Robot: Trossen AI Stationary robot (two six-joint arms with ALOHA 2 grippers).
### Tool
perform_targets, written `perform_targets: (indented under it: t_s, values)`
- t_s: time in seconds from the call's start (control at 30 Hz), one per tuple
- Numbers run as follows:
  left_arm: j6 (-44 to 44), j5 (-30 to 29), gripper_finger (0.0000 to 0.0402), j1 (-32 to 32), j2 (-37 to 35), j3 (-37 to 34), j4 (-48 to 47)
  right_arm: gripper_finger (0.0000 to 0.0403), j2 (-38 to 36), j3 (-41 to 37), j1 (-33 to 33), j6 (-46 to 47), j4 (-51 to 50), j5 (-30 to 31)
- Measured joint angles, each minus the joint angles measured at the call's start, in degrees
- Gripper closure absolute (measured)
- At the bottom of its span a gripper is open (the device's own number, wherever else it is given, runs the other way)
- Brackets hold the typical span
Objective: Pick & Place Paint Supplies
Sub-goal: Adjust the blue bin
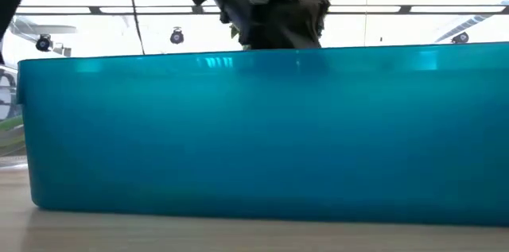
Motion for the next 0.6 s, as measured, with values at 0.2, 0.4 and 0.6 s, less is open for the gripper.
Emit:
perform_targets:
  t_s: [0.2,0.4,0.6]
  values:
    - [2.6,-2.0,0.0392,1.3,7.1,10.2,-3.0,0.0199,-0.8,0.0,0.0,0.5,-0.1,0.0]
    - [1.5,-3.5,0.0392,1.2,9.3,13.0,-3.4,0.0199,-2.6,0.0,0.2,0.0,-0.3,0.1]
    - [0.2,-6.0,0.0392,1.3,9.8,12.9,-3.2,0.0199,-4.0,-0.2,0.3,-0.9,-0.3,1.6]
